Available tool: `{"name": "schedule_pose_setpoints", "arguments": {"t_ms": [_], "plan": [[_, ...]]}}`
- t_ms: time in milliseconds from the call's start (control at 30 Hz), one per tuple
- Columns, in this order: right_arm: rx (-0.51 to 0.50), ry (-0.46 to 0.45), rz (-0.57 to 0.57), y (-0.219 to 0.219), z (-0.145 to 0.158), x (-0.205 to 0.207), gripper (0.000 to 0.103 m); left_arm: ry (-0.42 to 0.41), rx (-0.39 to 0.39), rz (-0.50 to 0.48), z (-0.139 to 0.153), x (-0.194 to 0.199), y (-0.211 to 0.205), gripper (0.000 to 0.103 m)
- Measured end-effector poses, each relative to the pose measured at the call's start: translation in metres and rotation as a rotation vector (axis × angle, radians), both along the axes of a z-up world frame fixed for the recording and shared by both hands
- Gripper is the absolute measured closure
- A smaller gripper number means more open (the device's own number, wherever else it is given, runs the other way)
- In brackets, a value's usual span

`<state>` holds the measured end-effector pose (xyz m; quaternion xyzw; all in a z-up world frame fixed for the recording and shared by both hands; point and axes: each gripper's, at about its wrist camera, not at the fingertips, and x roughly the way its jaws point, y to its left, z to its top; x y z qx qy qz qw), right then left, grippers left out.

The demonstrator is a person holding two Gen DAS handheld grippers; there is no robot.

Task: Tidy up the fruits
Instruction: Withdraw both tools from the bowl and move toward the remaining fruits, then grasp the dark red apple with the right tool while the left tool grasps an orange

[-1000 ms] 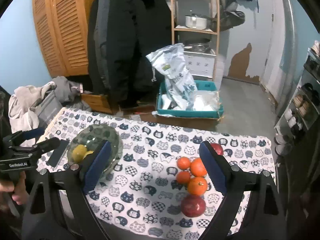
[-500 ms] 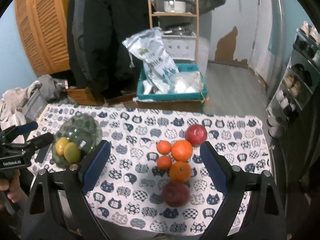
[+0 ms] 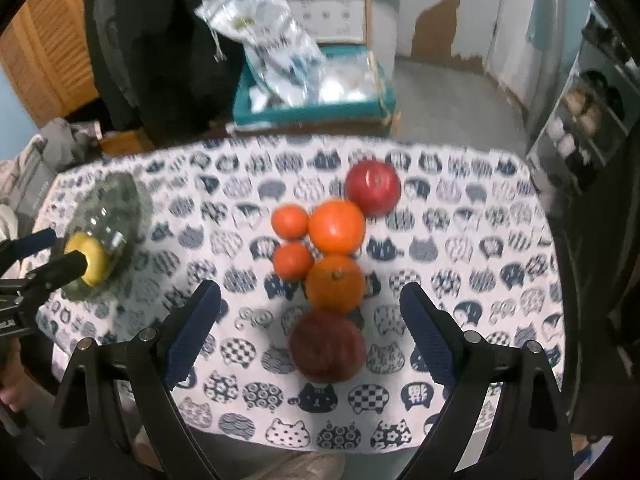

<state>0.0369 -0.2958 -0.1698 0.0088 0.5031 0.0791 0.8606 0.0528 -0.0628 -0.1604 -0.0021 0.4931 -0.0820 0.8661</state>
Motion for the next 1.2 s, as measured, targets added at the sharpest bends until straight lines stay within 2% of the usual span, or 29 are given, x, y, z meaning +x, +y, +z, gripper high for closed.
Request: {"name": "schedule_pose_setpoints", "arguments": {"t_ms": [300, 433, 600, 867, 1000, 1200], "plan": [[0.000, 0.149, -0.033, -0.009, -0.058, 0.005, 0.012, 0.136, -0.009, -0.005, -0.052, 0.009, -0.017, 0.009], [0.001, 0.193, -0.034, -0.010, -0.074, 0.005, 0.012, 0.198, -0.008, 0.003, -0.077, 0.010, -0.021, 0.009], [-0.004, 0.236, -0.031, -0.007, -0.093, 0.007, 0.012, 0.238, 0.018, 0.001, -0.097, 0.011, -0.026, 0.009], [-0.021, 0.277, -0.018, 0.000, -0.119, 0.010, 0.013, 0.254, 0.032, -0.007, -0.106, 0.015, -0.030, 0.009], [-0.006, 0.297, -0.019, 0.000, -0.126, 0.011, 0.024, 0.261, 0.018, -0.001, -0.108, 0.019, -0.031, 0.009], [0.028, 0.294, -0.025, -0.004, -0.127, 0.010, 0.027, 0.258, -0.011, 0.005, -0.106, 0.028, -0.034, 0.009]]}}
